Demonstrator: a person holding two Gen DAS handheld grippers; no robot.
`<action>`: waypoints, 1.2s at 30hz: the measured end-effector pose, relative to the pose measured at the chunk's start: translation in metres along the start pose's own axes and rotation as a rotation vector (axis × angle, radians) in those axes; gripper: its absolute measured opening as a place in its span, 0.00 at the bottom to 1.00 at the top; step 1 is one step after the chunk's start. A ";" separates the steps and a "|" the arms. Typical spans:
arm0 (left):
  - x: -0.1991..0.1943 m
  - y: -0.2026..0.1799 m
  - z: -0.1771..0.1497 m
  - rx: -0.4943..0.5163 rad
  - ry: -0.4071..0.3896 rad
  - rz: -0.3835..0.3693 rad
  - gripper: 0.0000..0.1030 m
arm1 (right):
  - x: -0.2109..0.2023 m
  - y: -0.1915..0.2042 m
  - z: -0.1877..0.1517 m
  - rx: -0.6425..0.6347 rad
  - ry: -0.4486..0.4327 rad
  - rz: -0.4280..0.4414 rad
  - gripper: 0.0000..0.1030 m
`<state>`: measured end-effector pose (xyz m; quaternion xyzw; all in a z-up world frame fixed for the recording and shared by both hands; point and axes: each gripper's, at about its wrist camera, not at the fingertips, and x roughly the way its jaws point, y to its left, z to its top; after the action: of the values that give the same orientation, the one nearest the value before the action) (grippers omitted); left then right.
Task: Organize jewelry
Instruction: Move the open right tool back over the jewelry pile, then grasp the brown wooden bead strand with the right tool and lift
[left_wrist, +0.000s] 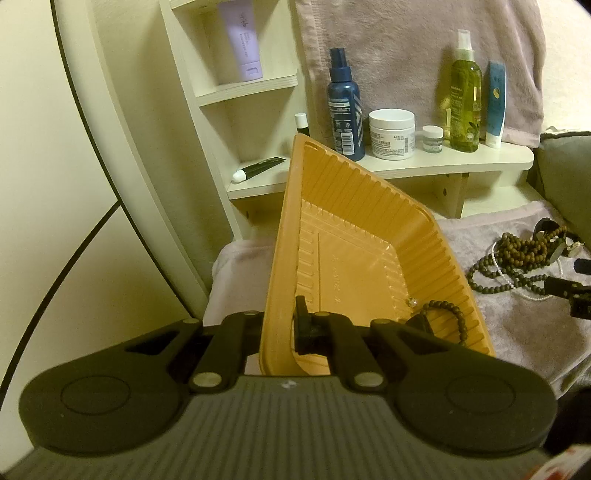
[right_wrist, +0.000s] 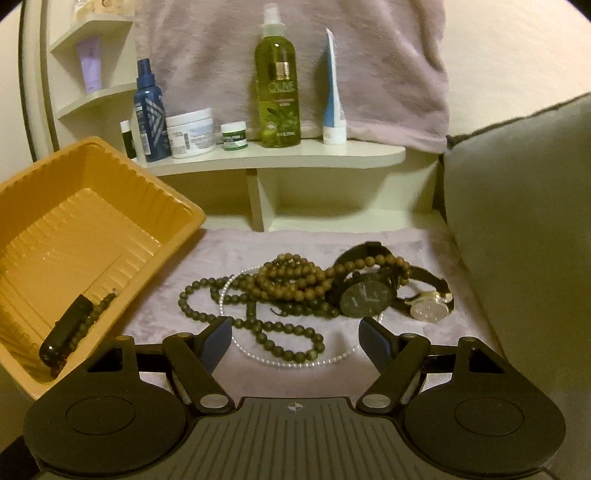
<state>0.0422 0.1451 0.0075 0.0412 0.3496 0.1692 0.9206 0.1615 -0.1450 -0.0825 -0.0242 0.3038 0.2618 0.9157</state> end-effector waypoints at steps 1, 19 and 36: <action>0.000 0.000 0.000 0.001 0.001 0.000 0.05 | 0.001 0.002 0.001 -0.013 -0.004 0.003 0.70; 0.000 0.001 0.002 -0.001 0.003 0.001 0.05 | 0.052 0.029 0.011 -0.532 0.076 -0.018 0.39; 0.000 0.001 0.002 -0.003 0.001 -0.001 0.06 | 0.031 0.037 0.011 -0.556 0.012 -0.018 0.07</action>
<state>0.0434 0.1463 0.0096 0.0393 0.3497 0.1693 0.9206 0.1705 -0.0966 -0.0870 -0.2790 0.2255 0.3270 0.8743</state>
